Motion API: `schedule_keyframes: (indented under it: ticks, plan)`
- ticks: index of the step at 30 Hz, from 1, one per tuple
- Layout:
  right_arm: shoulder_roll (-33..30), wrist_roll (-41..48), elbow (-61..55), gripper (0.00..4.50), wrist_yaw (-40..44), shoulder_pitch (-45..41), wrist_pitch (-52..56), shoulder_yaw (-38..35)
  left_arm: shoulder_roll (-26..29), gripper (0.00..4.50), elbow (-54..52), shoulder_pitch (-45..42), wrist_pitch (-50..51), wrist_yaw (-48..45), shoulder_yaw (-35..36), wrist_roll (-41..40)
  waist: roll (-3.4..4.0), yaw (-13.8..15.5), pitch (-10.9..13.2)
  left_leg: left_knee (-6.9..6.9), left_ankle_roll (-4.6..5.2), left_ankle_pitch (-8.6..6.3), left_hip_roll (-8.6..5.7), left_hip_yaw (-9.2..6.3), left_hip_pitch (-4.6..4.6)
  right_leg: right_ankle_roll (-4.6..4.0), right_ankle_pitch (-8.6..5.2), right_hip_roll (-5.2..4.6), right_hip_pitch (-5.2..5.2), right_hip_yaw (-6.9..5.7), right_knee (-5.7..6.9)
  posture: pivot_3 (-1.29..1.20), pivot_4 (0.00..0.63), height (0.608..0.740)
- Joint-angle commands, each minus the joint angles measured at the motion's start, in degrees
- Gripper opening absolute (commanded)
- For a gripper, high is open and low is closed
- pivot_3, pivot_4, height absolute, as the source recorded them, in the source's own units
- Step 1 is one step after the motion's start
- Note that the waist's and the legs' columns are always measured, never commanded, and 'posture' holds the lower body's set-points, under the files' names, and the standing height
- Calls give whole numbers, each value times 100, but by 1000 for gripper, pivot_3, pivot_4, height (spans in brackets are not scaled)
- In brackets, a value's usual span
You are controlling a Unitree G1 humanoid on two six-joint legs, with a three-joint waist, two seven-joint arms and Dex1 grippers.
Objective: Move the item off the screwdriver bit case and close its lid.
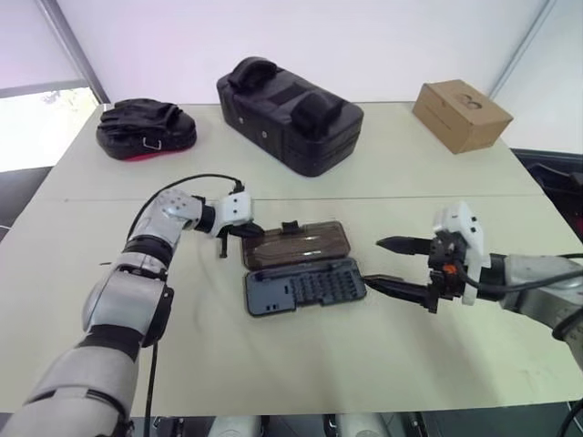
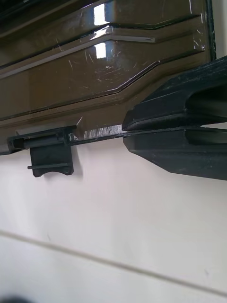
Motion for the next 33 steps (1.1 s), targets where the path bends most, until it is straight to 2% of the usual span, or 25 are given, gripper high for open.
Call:
schedule_keyframes:
  ticks: [1,13,21,24,30,33]
  plan:
    - [-47,72,21,4500,63,-133,-76,-82,-42,27,-81,251,-404,-590,-222,91,0,14,0,0,0,0,-1,0,0,0,0,0,0,0,0,0,150,740]
    - [3,-39,213,4500,70,-396,-107,134,-164,27,49,263,-282,28,-255,245,-3,44,-3,7,0,0,-4,-5,1,0,0,-3,11,-1,2,0,150,740]
    - [65,-46,167,4500,-43,-350,-123,152,-193,27,95,241,-260,30,-272,251,-3,35,-3,10,0,0,8,-9,50,1,0,-5,62,-1,3,0,150,740]
    - [84,-61,169,4500,-72,-360,-131,176,-199,904,93,219,-281,167,-272,272,-4,36,-3,10,0,0,8,-9,50,1,0,-5,63,-1,3,0,150,740]
    - [86,-90,192,4500,-64,-368,-158,206,-197,3850,104,150,-294,678,-215,260,-4,27,-4,10,0,0,9,-10,50,1,0,-3,61,-1,5,0,150,740]
    - [109,-122,228,4500,-67,-410,-176,261,-242,3850,114,74,-61,816,43,-15,-5,26,-3,10,0,0,9,-9,50,1,0,-3,61,-1,5,0,150,740]
